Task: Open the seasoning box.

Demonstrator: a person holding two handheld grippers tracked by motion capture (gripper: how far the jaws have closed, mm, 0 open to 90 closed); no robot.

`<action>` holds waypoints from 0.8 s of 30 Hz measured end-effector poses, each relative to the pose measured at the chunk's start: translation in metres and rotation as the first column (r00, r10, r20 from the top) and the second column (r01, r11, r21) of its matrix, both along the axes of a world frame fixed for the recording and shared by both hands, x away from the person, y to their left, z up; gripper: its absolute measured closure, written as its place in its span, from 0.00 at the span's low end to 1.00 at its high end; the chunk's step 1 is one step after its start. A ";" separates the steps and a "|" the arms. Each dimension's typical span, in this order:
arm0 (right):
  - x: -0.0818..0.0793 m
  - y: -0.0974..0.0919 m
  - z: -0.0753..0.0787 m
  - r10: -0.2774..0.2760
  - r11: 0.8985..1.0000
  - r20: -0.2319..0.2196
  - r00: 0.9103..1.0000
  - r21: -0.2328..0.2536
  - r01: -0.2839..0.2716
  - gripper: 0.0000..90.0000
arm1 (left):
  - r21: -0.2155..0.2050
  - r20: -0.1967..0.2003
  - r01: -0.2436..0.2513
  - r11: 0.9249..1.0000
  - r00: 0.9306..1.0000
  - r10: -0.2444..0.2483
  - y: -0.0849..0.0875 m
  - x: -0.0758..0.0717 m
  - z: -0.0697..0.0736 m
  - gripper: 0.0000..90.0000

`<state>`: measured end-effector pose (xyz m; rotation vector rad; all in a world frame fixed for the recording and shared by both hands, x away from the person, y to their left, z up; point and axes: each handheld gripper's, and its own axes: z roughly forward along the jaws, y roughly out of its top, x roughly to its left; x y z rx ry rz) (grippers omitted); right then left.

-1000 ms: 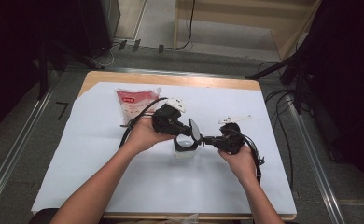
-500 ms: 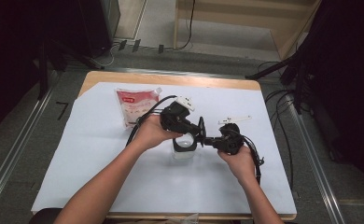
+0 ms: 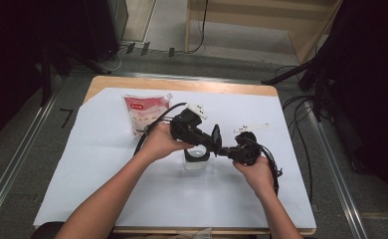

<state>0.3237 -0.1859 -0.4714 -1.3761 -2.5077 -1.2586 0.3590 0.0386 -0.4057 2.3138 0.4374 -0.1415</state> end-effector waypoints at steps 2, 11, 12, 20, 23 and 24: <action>-0.001 0.000 0.001 0.006 1.000 0.015 1.000 -0.004 -0.006 0.98 | -0.006 -0.001 -0.007 1.000 1.000 0.007 0.005 -0.001 0.002 0.84; -0.009 -0.014 0.006 0.006 1.000 0.053 0.999 -0.017 -0.005 0.81 | -0.028 -0.010 -0.023 0.999 1.000 0.022 0.033 -0.007 0.008 0.64; -0.011 -0.016 0.007 -0.002 1.000 0.057 0.998 -0.011 0.002 0.80 | -0.022 -0.007 -0.027 0.999 1.000 0.027 0.036 -0.008 0.008 0.62; -0.029 -0.018 0.015 0.003 1.000 0.086 0.996 -0.004 -0.003 0.68 | -0.007 0.004 -0.076 0.997 0.997 0.076 0.061 -0.018 0.008 0.56; -0.037 -0.018 0.014 0.015 1.000 0.091 0.996 -0.007 -0.014 0.67 | -0.019 0.023 -0.092 0.996 0.995 0.093 0.073 -0.023 0.010 0.54; -0.041 -0.019 0.013 0.022 1.000 0.094 0.995 -0.007 -0.022 0.67 | -0.025 0.025 -0.094 0.995 0.995 0.095 0.075 -0.024 0.010 0.54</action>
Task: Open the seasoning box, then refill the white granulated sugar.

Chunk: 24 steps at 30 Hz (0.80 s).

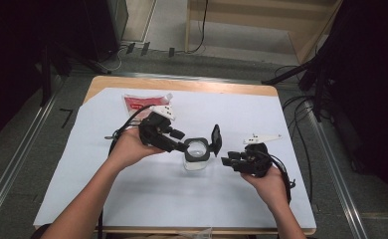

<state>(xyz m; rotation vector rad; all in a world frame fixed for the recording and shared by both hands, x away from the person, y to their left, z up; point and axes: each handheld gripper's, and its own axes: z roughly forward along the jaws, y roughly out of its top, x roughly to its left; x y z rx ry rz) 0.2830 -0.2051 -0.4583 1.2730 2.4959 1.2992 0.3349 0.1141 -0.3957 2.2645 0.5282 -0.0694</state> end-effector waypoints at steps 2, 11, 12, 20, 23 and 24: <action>-0.002 0.000 -0.001 0.000 1.000 -0.002 1.000 0.003 0.000 0.66 | 0.015 0.000 0.002 1.000 1.000 -0.002 0.005 -0.002 0.001 0.54; 0.005 0.009 -0.005 0.001 1.000 -0.017 1.000 0.011 -0.001 0.55 | 0.007 -0.004 -0.041 0.999 0.999 0.041 0.031 -0.005 0.004 0.51; 0.005 0.010 -0.005 0.008 1.000 -0.010 1.000 0.003 -0.008 0.54 | 0.006 -0.003 -0.044 0.999 0.999 0.044 0.034 -0.005 0.004 0.50; 0.009 0.012 -0.007 0.038 0.999 0.024 0.999 -0.022 -0.037 0.52 | -0.002 0.001 -0.100 0.995 0.995 0.100 0.063 -0.005 0.011 0.50; 0.010 0.012 -0.007 0.044 0.998 0.034 0.998 -0.035 -0.043 0.51 | -0.001 -0.007 -0.123 0.992 0.992 0.123 0.073 -0.004 0.011 0.50; 0.011 0.012 -0.007 0.044 0.998 0.034 0.998 -0.039 -0.042 0.51 | 0.004 -0.008 -0.130 0.991 0.991 0.130 0.077 -0.005 0.011 0.50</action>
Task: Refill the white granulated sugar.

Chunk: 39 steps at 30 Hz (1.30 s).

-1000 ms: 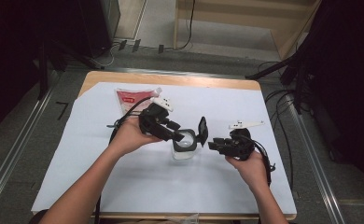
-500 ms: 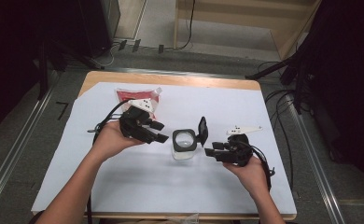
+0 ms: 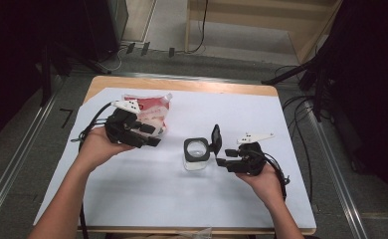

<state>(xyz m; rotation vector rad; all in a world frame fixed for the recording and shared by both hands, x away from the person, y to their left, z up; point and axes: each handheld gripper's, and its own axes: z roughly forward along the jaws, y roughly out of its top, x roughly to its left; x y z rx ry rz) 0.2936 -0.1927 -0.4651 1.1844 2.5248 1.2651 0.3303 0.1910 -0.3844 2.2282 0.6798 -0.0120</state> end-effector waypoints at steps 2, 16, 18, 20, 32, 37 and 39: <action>0.001 0.000 0.000 0.000 1.000 -0.002 1.000 -0.004 0.000 0.51 | 0.006 0.003 -0.015 1.000 1.000 0.015 0.007 0.000 0.000 0.50; 0.007 0.001 -0.001 0.007 1.000 -0.008 1.000 -0.009 -0.007 0.51 | -0.022 -0.023 -0.149 0.989 0.989 0.148 0.058 0.003 0.007 0.51; 0.007 0.001 -0.001 0.006 1.000 -0.010 1.000 -0.009 -0.006 0.51 | -0.027 -0.036 -0.164 0.986 0.986 0.163 0.064 0.006 0.006 0.51; 0.007 0.000 0.000 0.003 1.000 -0.011 1.000 -0.011 -0.003 0.51 | -0.019 -0.051 -0.180 0.983 0.983 0.179 0.068 0.012 0.004 0.51; 0.001 -0.005 -0.001 -0.019 1.000 -0.017 1.000 -0.019 0.018 0.51 | -0.010 -0.046 -0.236 0.972 0.971 0.236 0.075 0.037 -0.003 0.44; -0.005 -0.005 -0.001 -0.006 1.000 -0.014 1.000 -0.017 0.005 0.51 | -0.015 -0.038 -0.216 0.976 0.976 0.215 0.063 0.049 -0.008 0.44; -0.009 -0.004 0.000 -0.002 1.000 -0.020 1.000 -0.012 0.002 0.51 | -0.026 -0.035 -0.203 0.979 0.979 0.202 0.059 0.053 -0.011 0.44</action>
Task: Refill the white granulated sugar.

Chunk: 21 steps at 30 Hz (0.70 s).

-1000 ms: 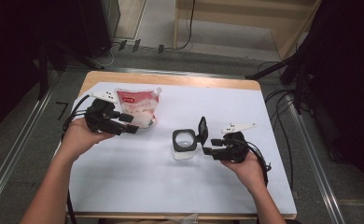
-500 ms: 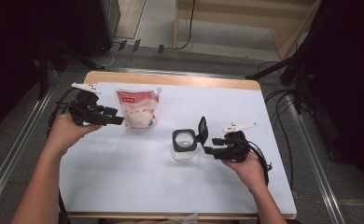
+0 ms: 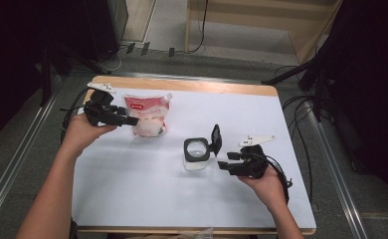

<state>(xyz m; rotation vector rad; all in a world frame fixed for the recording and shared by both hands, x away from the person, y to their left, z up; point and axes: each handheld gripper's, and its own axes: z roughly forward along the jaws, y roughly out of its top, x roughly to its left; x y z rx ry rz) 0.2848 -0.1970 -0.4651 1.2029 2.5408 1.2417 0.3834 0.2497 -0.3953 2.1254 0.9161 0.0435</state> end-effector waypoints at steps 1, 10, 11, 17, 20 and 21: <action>-0.002 0.000 0.000 0.008 1.000 0.002 1.000 0.001 -0.008 0.51 | 0.004 0.000 0.002 1.000 1.000 -0.002 -0.003 0.002 -0.001 0.45; -0.019 0.015 0.007 0.107 0.994 0.044 0.993 0.004 -0.107 0.51 | 0.029 0.043 0.007 1.000 0.999 -0.008 -0.021 0.012 -0.010 0.47; -0.020 0.018 0.008 0.121 0.993 0.046 0.992 0.002 -0.121 0.51 | 0.023 0.045 0.005 1.000 0.999 -0.006 -0.021 0.012 -0.011 0.49; -0.027 0.027 0.013 0.188 0.982 0.063 0.980 0.015 -0.189 0.53 | 0.028 0.057 -0.006 1.000 0.998 0.004 -0.026 0.009 -0.011 0.59; -0.030 0.032 0.015 0.213 0.976 0.058 0.975 0.025 -0.215 0.54 | 0.011 0.032 -0.017 1.000 0.999 0.017 -0.027 0.006 -0.011 0.67; -0.031 0.034 0.015 0.220 0.975 0.050 0.974 0.026 -0.221 0.55 | 0.006 0.029 -0.017 1.000 0.999 0.017 -0.028 0.006 -0.011 0.72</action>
